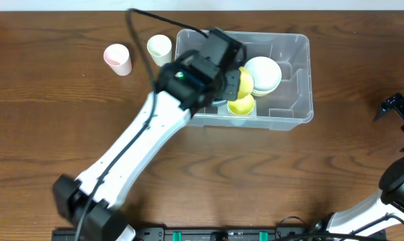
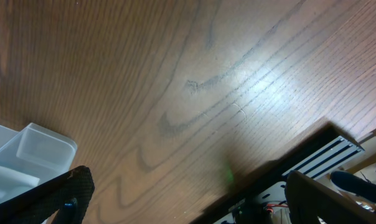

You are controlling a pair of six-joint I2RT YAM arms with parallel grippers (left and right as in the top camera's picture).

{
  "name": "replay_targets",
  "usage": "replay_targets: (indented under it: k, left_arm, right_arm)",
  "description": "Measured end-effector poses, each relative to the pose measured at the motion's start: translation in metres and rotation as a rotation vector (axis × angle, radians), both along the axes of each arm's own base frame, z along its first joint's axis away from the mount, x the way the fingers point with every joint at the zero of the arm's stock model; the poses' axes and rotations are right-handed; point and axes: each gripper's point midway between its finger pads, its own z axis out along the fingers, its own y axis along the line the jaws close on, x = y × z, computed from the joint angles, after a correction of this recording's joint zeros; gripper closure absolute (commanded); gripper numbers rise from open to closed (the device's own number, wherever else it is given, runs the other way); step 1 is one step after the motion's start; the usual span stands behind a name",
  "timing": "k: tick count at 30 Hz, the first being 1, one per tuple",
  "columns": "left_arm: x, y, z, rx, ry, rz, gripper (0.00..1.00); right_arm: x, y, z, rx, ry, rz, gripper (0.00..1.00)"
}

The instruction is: Pack container

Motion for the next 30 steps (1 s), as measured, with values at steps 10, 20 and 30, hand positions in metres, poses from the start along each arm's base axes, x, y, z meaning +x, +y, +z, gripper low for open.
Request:
replay_targets:
  k: [10, 20, 30]
  left_arm:
    - [0.005, -0.011, -0.047, 0.068, 0.085, -0.011, 0.94]
    - [0.004, -0.01, -0.067, 0.102, 0.129, -0.011, 0.9]
    - [0.0, -0.006, -0.071, 0.119, 0.146, -0.012, 0.65]
  right_arm:
    - [0.0, 0.0, 0.0, 0.0, 0.0, 0.0, 0.01]
    - [0.0, 0.0, 0.0, 0.0, 0.0, 0.0, 0.01]
    - [0.0, 0.0, 0.0, 0.0, 0.0, 0.0, 0.01]
